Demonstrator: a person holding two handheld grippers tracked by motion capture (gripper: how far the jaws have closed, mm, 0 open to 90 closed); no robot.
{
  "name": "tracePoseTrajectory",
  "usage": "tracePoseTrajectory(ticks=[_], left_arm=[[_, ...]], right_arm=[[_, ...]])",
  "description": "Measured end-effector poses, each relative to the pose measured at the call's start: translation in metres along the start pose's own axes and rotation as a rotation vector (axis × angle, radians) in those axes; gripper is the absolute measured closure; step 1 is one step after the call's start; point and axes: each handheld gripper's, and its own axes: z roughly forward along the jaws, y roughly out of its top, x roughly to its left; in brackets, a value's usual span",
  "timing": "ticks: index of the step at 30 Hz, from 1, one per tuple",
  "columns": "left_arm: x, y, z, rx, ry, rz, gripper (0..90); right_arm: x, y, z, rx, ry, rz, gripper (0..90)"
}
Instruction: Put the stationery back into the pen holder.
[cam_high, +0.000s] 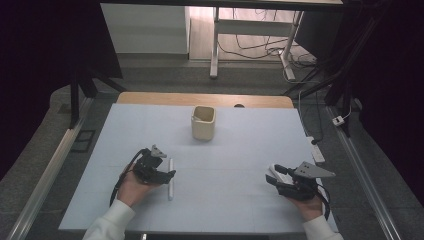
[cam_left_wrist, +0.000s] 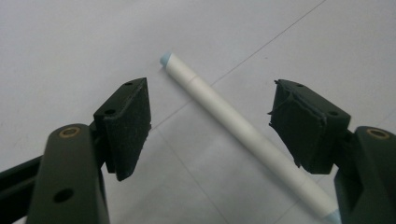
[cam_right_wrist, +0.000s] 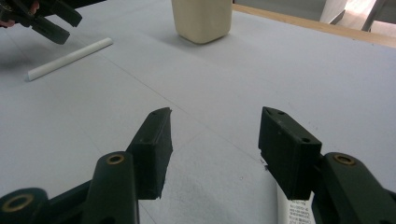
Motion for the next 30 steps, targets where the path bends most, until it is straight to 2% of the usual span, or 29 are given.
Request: tracePoseTrajectory(ticks=[5,11,17,30], left_arm=[[0.000,0.006,0.004,0.018,-0.001,0.009,29.2],[0.007,0.011,0.010,0.032,0.008,-0.044,29.2],[0.014,0.014,0.017,0.062,-0.004,-0.070,30.1],[0.018,0.019,0.037,0.132,-0.011,-0.078,35.4]], right_arm=[[0.001,-0.001,0.000,0.002,-0.004,-0.001,44.1],[0.001,-0.002,0.003,0.020,-0.002,-0.004,44.1],[0.003,-0.003,0.004,0.026,-0.007,-0.011,44.0],[0.003,-0.004,0.004,0.020,-0.029,-0.014,44.1]])
